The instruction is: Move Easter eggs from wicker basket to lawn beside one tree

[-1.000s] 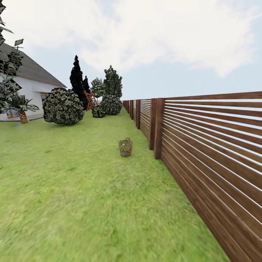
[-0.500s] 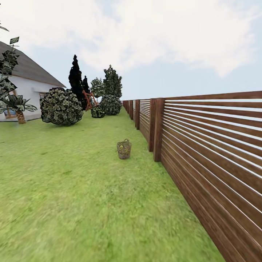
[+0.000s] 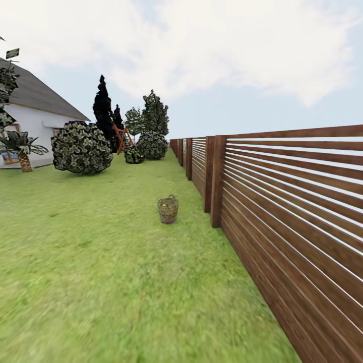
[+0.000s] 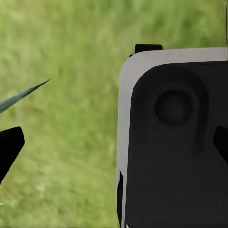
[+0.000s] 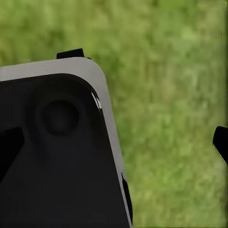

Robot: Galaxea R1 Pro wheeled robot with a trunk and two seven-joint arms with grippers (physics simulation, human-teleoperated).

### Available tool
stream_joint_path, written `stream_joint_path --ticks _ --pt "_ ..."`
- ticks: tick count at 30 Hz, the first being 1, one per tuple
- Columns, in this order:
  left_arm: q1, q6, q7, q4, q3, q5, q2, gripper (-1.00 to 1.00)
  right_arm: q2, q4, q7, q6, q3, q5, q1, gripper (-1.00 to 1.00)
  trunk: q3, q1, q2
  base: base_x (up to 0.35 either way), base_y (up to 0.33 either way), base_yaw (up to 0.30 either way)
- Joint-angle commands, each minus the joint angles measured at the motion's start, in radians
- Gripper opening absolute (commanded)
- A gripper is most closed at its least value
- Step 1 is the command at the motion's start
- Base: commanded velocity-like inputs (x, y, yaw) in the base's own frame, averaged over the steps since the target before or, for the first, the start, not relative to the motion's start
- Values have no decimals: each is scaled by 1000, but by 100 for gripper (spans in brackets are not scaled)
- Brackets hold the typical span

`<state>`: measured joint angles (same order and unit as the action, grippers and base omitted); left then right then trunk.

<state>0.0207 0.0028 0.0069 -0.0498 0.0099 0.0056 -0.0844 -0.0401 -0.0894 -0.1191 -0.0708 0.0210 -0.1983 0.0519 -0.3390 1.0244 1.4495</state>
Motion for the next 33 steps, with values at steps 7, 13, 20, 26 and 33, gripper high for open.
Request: stream_joint_path --ticks 7,13,20,26,33 --pt "1 1 1 -2 0 1 0 100 0 -4 1 -7 2 -7 2 100 -1 1 0 310 -18 0" --pt "1 2 -3 -2 0 1 -1 100 0 -4 1 -7 3 -8 2 100 -1 1 0 320 -1 0" --pt "1 2 -5 -2 -1 1 -1 100 0 -4 1 -7 3 -8 2 100 -1 1 0 327 0 0" --pt "1 3 -7 -2 -1 1 -1 100 0 -4 1 -7 3 -8 2 100 -1 1 0 327 30 0" --pt "1 3 -8 -2 -1 1 -1 100 0 -4 0 -7 3 -8 2 100 -1 1 0 327 140 0"
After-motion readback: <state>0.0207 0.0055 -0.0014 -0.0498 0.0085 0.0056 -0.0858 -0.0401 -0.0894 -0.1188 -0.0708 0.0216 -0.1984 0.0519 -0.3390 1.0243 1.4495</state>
